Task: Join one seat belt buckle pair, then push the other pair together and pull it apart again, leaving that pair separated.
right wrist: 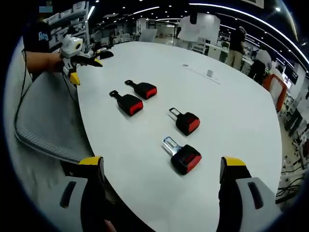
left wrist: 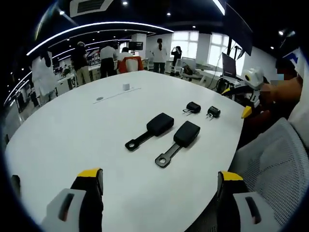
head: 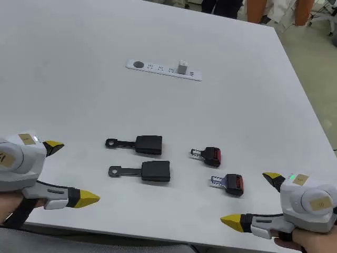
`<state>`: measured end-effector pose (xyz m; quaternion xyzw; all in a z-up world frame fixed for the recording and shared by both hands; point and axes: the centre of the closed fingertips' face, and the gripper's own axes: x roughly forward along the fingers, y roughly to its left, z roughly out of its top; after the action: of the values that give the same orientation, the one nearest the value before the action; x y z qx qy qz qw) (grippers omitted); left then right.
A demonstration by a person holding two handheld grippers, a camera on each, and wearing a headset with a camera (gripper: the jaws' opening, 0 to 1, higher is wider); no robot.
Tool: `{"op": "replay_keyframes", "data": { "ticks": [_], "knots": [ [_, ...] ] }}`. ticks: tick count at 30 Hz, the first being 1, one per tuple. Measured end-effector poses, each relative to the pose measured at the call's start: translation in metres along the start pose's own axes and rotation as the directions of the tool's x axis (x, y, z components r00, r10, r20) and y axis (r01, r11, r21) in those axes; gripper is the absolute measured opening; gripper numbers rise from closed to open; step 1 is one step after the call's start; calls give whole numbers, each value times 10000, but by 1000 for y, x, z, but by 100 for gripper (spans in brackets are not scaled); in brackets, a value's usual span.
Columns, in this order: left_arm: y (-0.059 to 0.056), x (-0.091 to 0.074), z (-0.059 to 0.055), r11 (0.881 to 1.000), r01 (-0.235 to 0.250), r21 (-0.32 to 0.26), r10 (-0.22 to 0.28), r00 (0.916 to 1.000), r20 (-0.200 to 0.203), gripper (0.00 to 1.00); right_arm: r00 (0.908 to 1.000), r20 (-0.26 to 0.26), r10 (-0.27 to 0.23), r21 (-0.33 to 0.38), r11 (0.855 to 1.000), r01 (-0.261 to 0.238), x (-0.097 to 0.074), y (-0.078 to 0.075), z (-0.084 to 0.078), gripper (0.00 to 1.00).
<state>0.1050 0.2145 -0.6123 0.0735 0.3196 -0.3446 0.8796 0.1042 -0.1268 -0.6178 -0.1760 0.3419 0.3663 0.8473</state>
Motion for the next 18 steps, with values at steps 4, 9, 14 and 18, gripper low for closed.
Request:
{"op": "replay_keyframes", "data": {
  "ticks": [4, 9, 14, 18],
  "knots": [
    [-1, 0, 0, 10000, -30, -26, 30, 10000, 2, 100, 10000, 14, 0, 31, 10000, 0, 1, 1, -1, 100],
    [-3, 1, -3, 10000, -33, -71, 33, 10000, -15, 100, 10000, 2, 15, 73, 10000, -15, 1, 3, -2, 100],
    [-3, 1, -4, 10000, -27, -42, 27, 10000, 3, 100, 10000, 35, -18, 104, 9999, 18, 0, 3, -2, 100],
    [-1, 0, -5, 10000, -46, 4, 46, 10000, 45, 100, 10000, -7, 30, 45, 10000, -30, 0, 4, -2, 100]
  ]
}}
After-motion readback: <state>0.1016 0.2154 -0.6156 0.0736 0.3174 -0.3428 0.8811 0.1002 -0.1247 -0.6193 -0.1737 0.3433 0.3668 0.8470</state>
